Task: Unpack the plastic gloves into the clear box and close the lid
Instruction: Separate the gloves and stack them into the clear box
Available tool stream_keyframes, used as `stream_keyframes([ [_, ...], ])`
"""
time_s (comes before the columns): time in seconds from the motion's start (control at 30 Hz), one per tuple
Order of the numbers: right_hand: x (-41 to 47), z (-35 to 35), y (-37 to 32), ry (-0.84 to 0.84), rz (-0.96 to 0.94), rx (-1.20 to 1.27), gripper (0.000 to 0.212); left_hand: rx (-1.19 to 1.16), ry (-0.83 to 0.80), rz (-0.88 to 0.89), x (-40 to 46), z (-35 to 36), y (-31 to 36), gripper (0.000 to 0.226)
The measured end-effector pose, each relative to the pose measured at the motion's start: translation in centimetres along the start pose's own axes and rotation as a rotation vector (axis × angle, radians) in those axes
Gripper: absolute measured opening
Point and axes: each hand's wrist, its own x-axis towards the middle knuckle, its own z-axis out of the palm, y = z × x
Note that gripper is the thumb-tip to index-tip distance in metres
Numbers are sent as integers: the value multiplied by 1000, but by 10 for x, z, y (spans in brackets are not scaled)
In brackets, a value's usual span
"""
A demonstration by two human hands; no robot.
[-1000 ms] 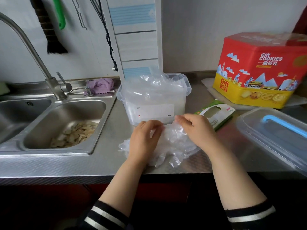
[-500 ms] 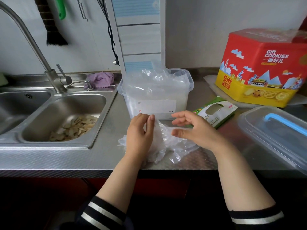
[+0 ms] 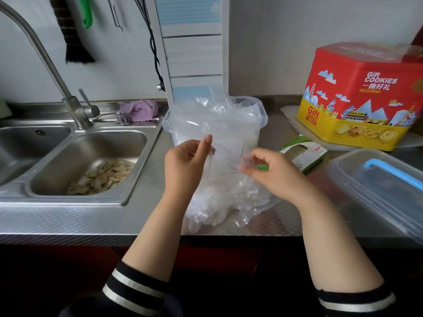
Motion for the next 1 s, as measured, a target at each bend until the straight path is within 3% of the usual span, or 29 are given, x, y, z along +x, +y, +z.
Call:
stream_keyframes([
  [0.17, 9, -8, -11, 187, -26, 135, 11, -100, -46, -23, 20, -3, 18, 40],
  [0.37, 26, -22, -31, 9, -10, 252, 45, -167, -68, -38, 47, -4, 36, 41],
  [0.53, 41, -30, -42, 46, -61, 266, 38, -209, -76, -7, 65, -6, 40, 39],
  [0.67, 51, -38, -57, 18, -61, 121, 29, -268, -89, -24, 79, -9, 44, 39],
  [0.8, 69, -35, -63, 175, -5, 130, 17, -318, -70, -64, 94, -6, 43, 37],
  [0.87, 83, -37, -68, 251, -1, 188, 16, -242, -69, -66, 105, -4, 42, 36],
  [1.0, 117, -41, -66, 276, 42, 66, 18, 104, -59, 30, 143, 0, 35, 38],
])
